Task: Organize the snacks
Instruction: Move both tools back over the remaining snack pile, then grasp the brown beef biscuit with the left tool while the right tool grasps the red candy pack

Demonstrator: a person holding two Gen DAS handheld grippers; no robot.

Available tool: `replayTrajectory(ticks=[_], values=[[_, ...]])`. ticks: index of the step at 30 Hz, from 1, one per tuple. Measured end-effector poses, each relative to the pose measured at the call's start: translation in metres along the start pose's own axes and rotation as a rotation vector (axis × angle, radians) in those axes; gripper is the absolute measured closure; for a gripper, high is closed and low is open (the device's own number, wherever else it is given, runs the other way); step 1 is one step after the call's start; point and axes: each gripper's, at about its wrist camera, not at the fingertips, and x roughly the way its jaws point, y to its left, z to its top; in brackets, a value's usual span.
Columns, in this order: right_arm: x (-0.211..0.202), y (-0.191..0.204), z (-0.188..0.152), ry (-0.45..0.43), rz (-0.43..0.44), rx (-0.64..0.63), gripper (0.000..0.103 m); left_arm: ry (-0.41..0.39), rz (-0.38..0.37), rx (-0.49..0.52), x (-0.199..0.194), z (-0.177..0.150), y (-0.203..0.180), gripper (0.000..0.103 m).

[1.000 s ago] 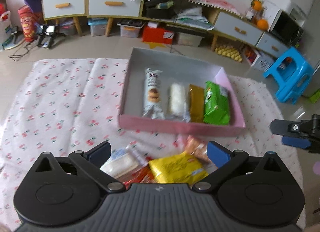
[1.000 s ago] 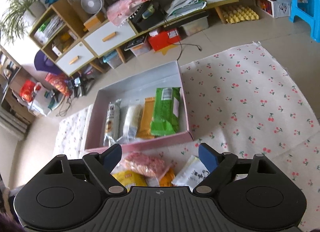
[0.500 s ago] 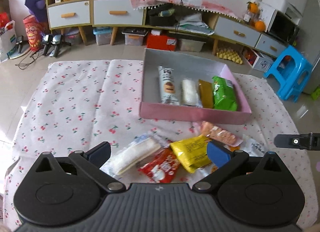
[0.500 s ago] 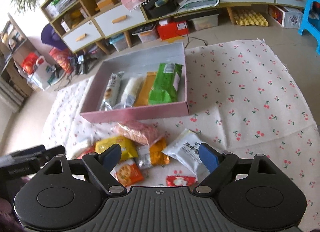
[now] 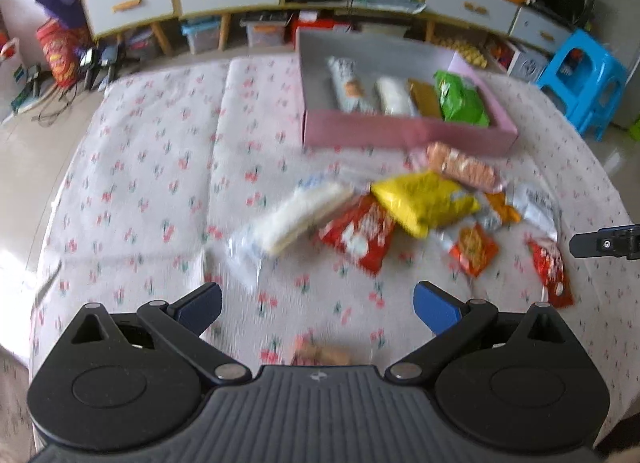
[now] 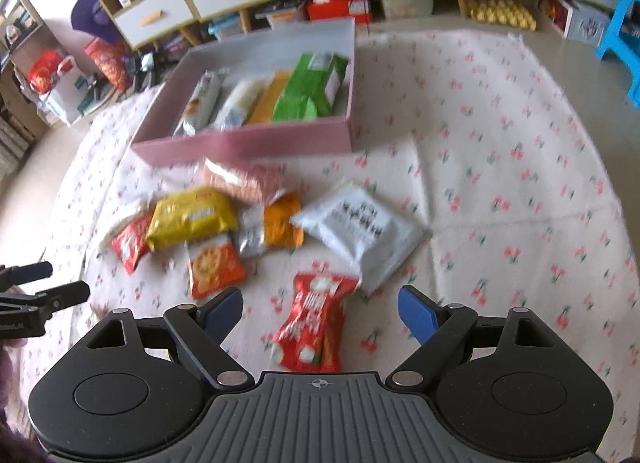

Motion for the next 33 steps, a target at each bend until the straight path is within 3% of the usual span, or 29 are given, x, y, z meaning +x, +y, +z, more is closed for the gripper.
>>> replayTrajectory(ticks=[3,10,16,22,26,28,31,33], values=[[0.006,0.004,-0.005,0.039,0.018,0.003,0.016,0.023,0.005,0.001,-0.001,-0.010,-0.004,0.001],[0.020,0.006,-0.011,0.095,0.022,0.038,0.016,0.102,-0.044,0.107,0.003,-0.017,-0.014,0.005],[0.031,0.007,-0.015,0.131,0.002,0.047,0.016,0.154,-0.033,0.083,0.010,-0.020,-0.005,0.014],[0.040,0.012,-0.019,0.152,-0.016,0.026,0.016,0.178,-0.020,0.045,0.016,-0.020,0.007,0.027],[0.043,0.018,-0.021,0.146,-0.037,-0.003,0.016,0.182,-0.008,0.032,0.018,-0.019,0.014,0.042],[0.043,0.019,-0.021,0.142,-0.039,-0.009,0.016,0.190,-0.021,0.032,0.018,-0.020,0.016,0.045],[0.043,0.020,-0.022,0.133,-0.047,-0.014,0.016,0.197,-0.055,0.028,0.017,-0.020,0.015,0.060],[0.044,0.021,-0.022,0.125,-0.052,-0.017,0.016,0.191,-0.049,0.038,0.015,-0.020,0.013,0.061]])
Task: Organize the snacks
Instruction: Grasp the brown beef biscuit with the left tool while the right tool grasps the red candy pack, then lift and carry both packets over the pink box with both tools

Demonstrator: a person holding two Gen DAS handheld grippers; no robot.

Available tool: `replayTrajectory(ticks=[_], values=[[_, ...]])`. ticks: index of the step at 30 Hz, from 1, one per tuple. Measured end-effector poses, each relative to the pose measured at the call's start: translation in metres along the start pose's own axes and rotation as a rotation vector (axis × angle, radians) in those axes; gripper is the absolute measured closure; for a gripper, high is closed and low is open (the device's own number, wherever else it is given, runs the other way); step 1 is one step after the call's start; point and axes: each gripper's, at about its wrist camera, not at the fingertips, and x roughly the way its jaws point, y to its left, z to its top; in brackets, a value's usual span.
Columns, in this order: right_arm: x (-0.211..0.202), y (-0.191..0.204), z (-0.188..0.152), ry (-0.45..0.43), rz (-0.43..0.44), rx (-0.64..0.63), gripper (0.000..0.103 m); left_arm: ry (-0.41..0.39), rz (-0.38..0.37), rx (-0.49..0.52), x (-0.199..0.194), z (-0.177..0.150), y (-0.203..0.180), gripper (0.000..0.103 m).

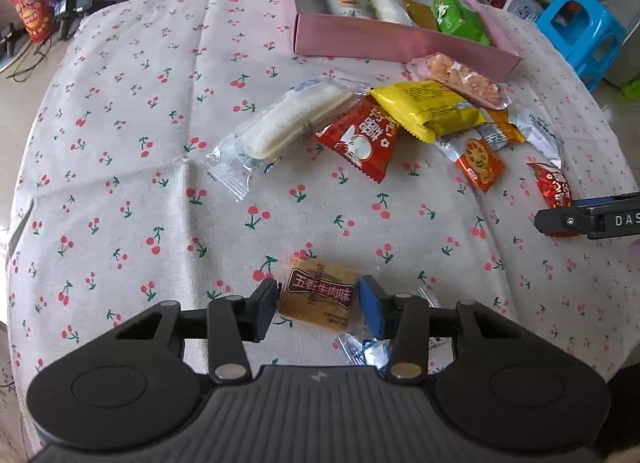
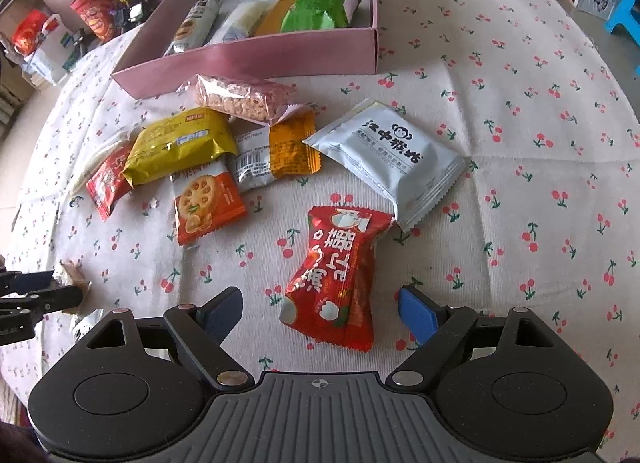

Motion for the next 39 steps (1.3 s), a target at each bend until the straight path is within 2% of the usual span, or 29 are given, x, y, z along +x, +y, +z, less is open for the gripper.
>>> replayTrajectory(ticks=[3,9,16,19,22,28,39], values=[[0.001,0.001,0.000,-0.008,-0.007,0.004,0.017,-0.012,0.012,0.008,0.002,0.002,-0.003,0.063],[-0.001,-0.002,0.000,-0.016,-0.009,0.016,0.018,-0.032,0.007,-0.037,0.000,0.007,0.002,0.065],[-0.002,0.002,0.000,-0.026,-0.032,-0.012,0.040,-0.051,-0.017,-0.075,-0.003,0.009,0.005,0.065],[-0.003,0.004,0.000,-0.029,-0.027,-0.030,0.055,-0.064,-0.020,-0.077,-0.005,0.009,0.005,0.065],[-0.004,0.006,0.000,-0.029,-0.004,-0.042,0.059,-0.078,-0.023,-0.078,-0.008,0.010,0.004,0.065],[-0.007,0.006,0.002,-0.030,0.027,-0.034,0.060,-0.097,-0.035,-0.089,-0.012,0.012,0.005,0.065],[-0.028,0.002,0.009,-0.056,0.137,0.035,0.060,-0.136,-0.077,-0.115,-0.023,0.021,0.004,0.065]])
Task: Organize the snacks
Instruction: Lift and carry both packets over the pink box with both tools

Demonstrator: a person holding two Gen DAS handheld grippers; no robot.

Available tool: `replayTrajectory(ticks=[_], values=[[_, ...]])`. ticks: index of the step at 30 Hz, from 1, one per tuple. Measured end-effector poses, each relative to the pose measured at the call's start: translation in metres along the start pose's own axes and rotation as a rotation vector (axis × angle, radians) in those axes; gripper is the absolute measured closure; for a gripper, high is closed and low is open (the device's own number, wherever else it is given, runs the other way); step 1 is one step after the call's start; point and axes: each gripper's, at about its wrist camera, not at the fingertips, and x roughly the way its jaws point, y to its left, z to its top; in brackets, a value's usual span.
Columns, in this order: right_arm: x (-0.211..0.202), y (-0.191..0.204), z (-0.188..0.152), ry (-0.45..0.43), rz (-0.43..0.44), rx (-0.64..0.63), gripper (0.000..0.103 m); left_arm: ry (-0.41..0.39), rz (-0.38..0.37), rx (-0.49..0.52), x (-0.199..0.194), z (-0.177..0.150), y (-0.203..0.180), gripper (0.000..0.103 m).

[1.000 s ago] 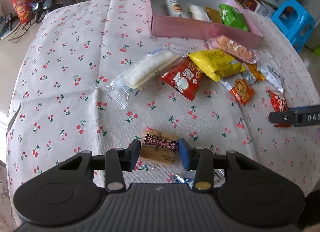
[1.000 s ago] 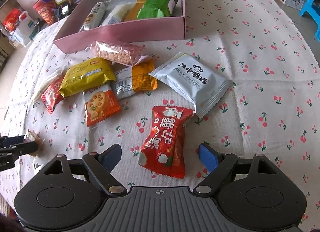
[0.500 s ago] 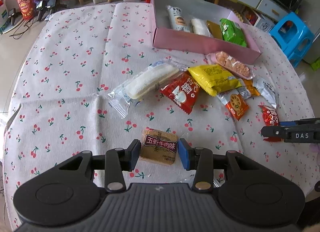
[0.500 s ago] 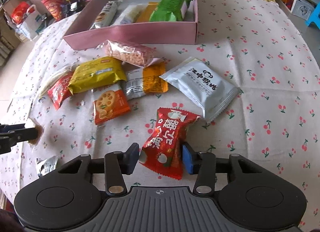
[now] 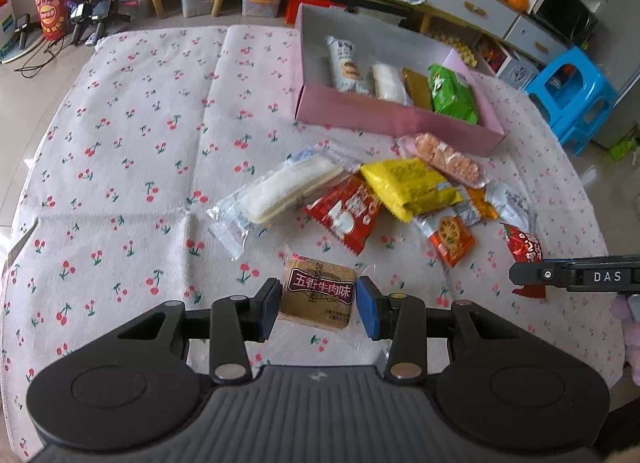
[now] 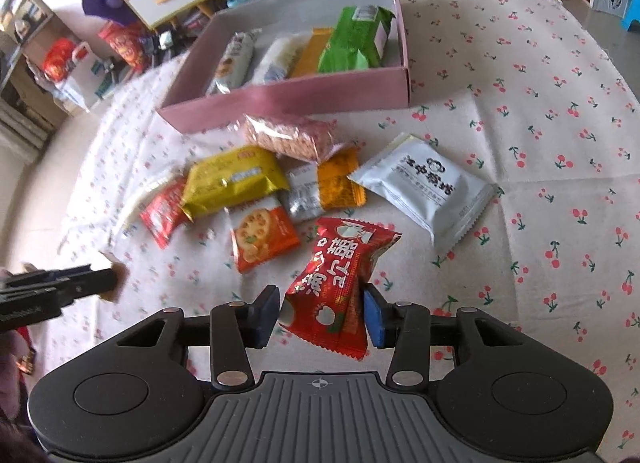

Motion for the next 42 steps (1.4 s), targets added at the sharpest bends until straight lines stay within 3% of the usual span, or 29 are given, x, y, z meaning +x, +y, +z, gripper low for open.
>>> replayTrajectory(ticks=[11,23,34,40,42], values=[[-0.022,0.002,0.027,-0.084,0.067,0.065,0.060,-0.056,-0.046,-0.014,-0.007,0.022,-0.017,0.065],[-0.033,0.003,0.066,-0.209,0.117,0.140,0.060,-0.110,-0.087,-0.102,0.001,0.055,-0.028,0.065],[-0.008,-0.016,0.100,-0.291,0.154,0.247,0.060,-0.147,-0.078,-0.151,0.013,0.072,-0.039,0.065],[0.008,-0.030,0.113,-0.331,0.236,0.357,0.060,-0.173,-0.102,-0.224,0.020,0.085,-0.037,0.065],[0.013,-0.033,0.120,-0.327,0.220,0.380,0.060,-0.173,-0.104,-0.222,0.025,0.094,-0.038,0.065]])
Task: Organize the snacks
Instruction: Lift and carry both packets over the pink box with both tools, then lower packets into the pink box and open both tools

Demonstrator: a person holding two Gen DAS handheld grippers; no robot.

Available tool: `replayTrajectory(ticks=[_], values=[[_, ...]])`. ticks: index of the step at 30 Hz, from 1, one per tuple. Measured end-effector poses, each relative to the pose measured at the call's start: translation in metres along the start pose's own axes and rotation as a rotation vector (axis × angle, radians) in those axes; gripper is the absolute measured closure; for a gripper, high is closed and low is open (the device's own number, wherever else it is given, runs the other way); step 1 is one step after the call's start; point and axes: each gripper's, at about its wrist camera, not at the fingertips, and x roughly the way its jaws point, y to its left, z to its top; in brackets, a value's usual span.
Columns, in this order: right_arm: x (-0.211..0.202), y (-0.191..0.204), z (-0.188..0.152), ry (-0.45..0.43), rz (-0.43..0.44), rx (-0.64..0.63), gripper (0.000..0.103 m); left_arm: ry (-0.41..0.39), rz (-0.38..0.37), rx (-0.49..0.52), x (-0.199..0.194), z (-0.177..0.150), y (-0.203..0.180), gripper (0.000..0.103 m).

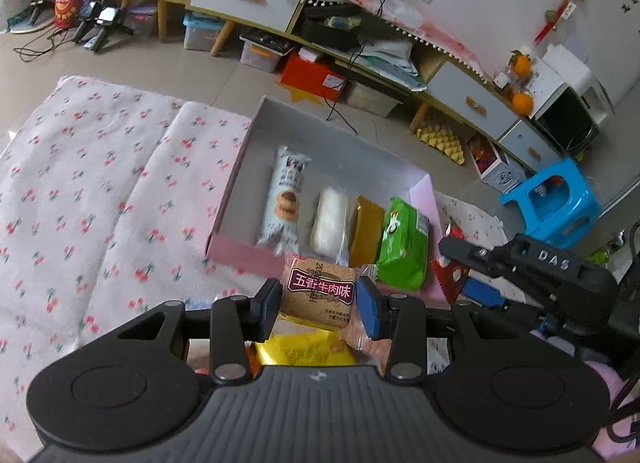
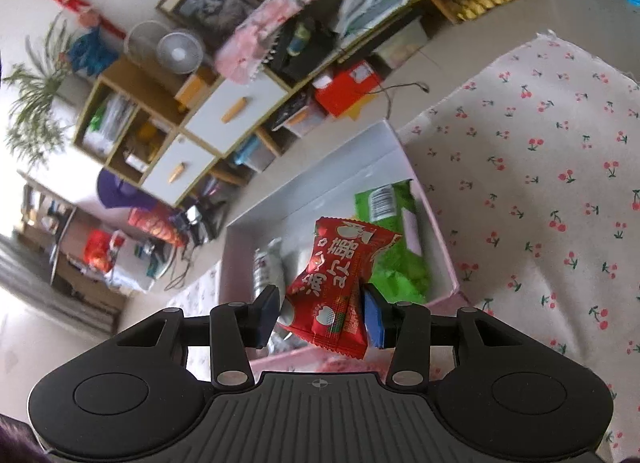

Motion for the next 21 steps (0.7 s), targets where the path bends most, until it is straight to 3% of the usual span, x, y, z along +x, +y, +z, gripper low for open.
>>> replayTrajectory(ticks=[8,12,16,21], values=[[0.024,-0.002,0.029,-0.031,0.009,0.005,0.059,-0.026,-0.008,-0.019,0.036,0.023,-0.006,0.065],[0.037,-0.004,0.035,-0.030,0.023,0.004,0.059,-0.066,-0.015,-0.007,0.044,0.021,-0.006,0.065],[0.048,-0.004,0.038,-0.030,0.035,-0.010,0.059,-0.087,0.023,0.059,0.049,0.017,-0.011,0.065],[0.058,-0.004,0.041,-0.037,0.044,0.007,0.059,-0.089,-0.001,0.061,0.050,0.017,-0.006,0.064]])
